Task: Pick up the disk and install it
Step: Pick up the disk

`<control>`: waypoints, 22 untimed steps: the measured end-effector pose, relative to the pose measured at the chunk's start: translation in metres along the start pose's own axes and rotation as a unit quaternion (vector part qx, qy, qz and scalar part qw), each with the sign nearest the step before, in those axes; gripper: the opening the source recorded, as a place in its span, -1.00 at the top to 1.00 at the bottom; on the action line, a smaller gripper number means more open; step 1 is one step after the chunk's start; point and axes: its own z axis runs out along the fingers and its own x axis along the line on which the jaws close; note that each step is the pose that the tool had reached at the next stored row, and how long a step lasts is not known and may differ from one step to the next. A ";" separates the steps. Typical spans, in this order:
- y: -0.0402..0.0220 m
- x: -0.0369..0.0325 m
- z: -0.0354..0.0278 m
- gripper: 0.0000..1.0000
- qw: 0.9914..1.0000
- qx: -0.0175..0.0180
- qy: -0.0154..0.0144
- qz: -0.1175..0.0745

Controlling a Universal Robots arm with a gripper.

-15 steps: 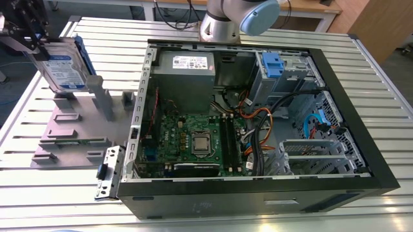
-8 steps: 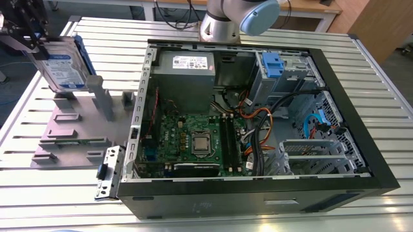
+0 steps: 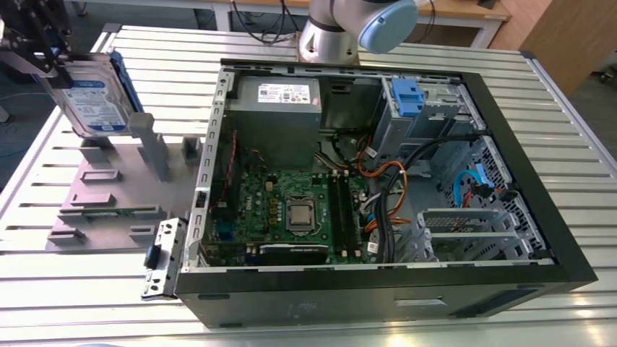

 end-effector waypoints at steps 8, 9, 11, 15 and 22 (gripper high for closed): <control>0.0000 0.0000 -0.0018 0.27 1.000 0.000 0.000 0.000; 0.0000 0.0000 -0.0020 0.27 1.000 0.000 0.000 0.000; 0.0000 0.0000 -0.0024 0.27 1.000 0.000 0.000 0.000; 0.0000 -0.0001 -0.0033 0.27 1.000 0.000 0.000 0.000; 0.0000 -0.0001 -0.0050 0.27 1.000 0.000 0.000 0.000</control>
